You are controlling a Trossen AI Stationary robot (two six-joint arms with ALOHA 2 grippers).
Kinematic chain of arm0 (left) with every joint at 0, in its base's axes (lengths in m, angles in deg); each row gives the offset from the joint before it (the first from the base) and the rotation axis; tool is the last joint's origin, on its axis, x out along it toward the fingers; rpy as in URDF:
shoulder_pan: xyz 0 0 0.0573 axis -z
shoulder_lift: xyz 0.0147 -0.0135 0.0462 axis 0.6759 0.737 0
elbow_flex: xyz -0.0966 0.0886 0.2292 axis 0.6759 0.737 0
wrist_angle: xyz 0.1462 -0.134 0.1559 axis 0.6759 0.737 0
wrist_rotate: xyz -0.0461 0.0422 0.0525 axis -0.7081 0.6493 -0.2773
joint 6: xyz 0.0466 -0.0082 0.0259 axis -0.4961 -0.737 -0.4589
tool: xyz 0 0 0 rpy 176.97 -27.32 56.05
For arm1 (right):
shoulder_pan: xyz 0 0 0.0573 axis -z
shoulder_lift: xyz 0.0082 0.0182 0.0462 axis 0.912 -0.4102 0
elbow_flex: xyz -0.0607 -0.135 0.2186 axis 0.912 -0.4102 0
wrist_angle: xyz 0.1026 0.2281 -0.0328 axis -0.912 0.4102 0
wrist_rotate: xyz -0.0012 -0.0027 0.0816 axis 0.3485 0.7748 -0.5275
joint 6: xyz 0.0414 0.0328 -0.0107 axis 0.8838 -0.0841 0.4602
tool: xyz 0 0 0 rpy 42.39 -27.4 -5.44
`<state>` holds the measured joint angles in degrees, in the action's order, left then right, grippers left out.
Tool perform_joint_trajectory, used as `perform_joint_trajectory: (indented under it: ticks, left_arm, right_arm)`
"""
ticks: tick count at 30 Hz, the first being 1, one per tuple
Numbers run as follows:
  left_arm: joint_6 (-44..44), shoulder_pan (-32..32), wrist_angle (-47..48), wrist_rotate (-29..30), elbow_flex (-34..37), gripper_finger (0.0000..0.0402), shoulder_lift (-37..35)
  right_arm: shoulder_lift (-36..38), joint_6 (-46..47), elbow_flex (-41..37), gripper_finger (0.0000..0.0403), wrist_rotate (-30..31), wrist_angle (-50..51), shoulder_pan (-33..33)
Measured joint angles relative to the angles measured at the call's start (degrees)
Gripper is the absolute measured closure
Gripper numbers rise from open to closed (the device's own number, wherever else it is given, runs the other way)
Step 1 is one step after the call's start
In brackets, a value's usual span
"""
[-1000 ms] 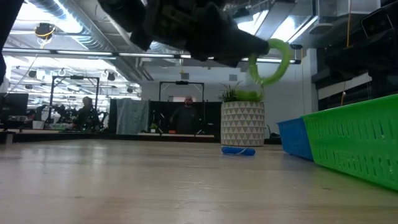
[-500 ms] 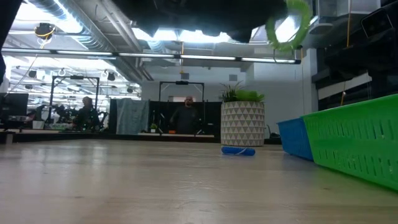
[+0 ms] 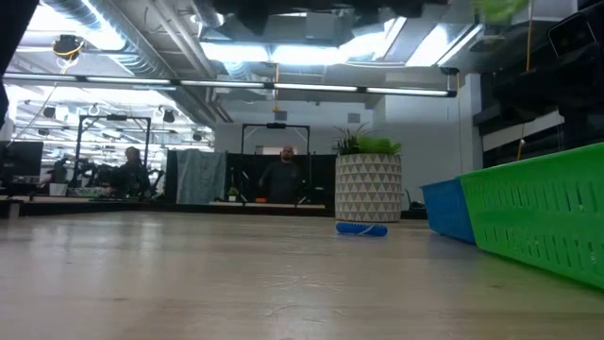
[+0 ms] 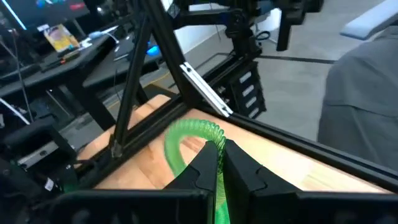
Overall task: Sort spring keychains
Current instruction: Put the green spring keychain into the green bin
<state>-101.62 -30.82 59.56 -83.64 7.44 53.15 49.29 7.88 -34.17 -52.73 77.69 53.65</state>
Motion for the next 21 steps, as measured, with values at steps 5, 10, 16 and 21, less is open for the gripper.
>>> perform_joint_trajectory:
  ticks: [5, 10, 16, 21]
  left_arm:
    - [-0.79, -0.43, 5.75, 0.13, -6.74, 0.0396, 4.74]
    - [-1.01, -0.55, 9.49, 0.15, -9.92, 0.0395, 8.3]
    - [-1.37, -0.55, 9.95, 0.16, -9.88, 0.0392, 9.45]
    - [-1.38, -0.55, 9.94, 0.18, -9.88, 0.0387, 9.45]
  right_arm:
    - [-0.02, -0.01, 0.01, 0.0267, 0.0, 0.0, -0.01]
    - [-0.01, 0.01, 0.0, 0.0267, 0.0, 0.0, 0.01]
    - [0.0, -0.02, -0.01, 0.0267, 0.0, 0.0, 0.01]
    - [-0.02, -0.02, 0.0, 0.0267, 0.0, 0.0, -0.01]
